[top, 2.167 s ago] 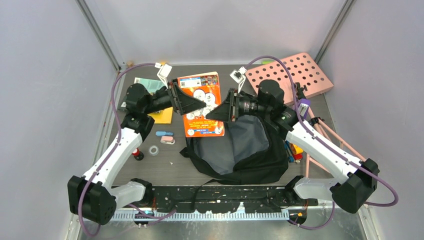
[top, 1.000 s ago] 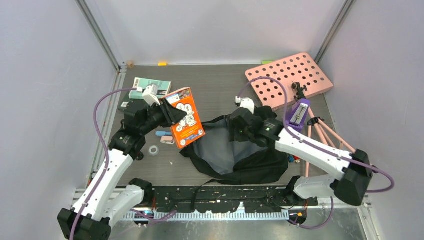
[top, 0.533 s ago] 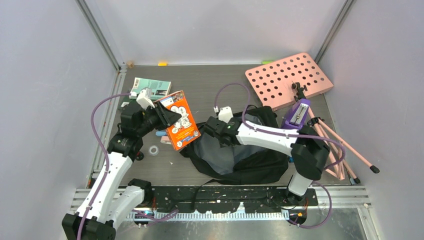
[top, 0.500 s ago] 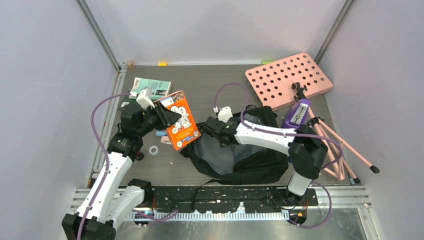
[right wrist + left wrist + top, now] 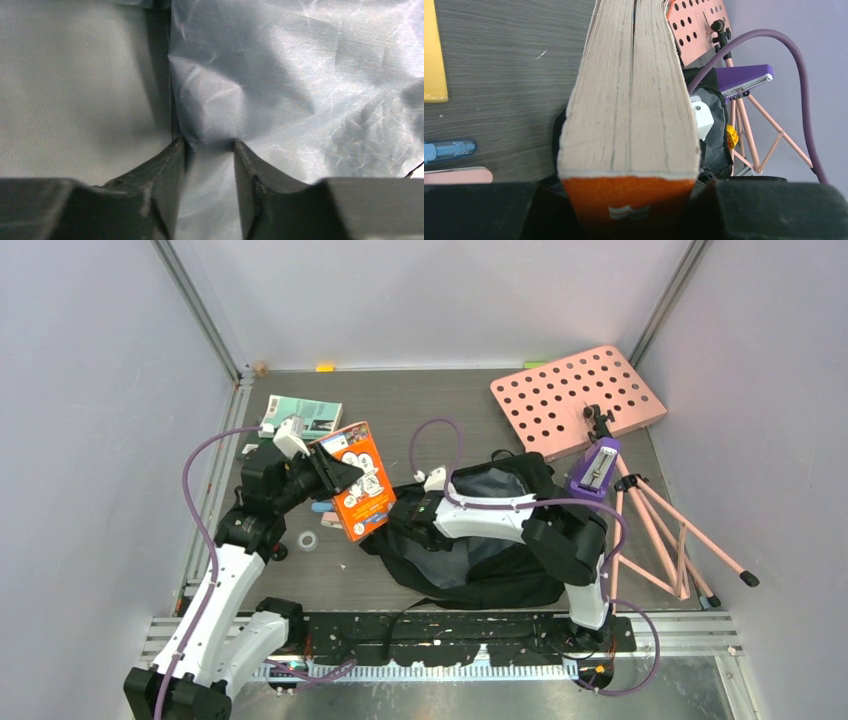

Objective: Pack the student bag
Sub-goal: Place the book in the student bag.

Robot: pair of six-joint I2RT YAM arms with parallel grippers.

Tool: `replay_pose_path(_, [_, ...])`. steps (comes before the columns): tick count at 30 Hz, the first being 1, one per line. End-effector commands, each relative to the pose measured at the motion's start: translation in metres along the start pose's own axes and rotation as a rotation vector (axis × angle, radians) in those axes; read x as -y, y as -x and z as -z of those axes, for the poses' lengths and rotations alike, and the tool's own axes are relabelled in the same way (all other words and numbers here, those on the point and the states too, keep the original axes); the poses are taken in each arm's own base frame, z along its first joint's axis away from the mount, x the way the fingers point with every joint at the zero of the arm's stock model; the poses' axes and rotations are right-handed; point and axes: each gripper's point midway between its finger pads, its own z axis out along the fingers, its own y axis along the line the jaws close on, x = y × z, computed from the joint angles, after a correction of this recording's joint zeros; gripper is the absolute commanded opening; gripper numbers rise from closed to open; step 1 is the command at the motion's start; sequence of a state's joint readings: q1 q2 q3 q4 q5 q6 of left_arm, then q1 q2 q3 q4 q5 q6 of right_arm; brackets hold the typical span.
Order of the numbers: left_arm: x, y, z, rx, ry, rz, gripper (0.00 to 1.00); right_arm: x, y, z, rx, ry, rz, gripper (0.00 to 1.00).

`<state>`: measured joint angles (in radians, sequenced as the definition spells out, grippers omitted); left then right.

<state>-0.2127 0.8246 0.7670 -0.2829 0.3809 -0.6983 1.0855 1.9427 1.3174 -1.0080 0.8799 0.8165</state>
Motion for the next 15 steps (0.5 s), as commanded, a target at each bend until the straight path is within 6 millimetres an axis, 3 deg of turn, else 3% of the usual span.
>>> replay_pose_path(1, [0.029,0.025,0.006,0.073,-0.103,-0.048,0.0,0.016,0.014,0.002,0.072,-0.081,-0.032,0.39])
replay_pose_path(6, [0.031,0.022,0.003,0.056,-0.128,-0.052,0.0,0.023,0.029,0.022,0.09,0.013,-0.106,0.08])
replay_pose_path(8, [0.036,0.021,0.002,0.039,-0.156,-0.055,0.0,0.027,0.04,0.034,0.098,0.081,-0.141,0.01])
replay_pose_path(15, [0.07,0.007,-0.009,-0.075,-0.288,-0.034,0.0,0.035,0.059,0.062,0.027,0.396,-0.244,0.0])
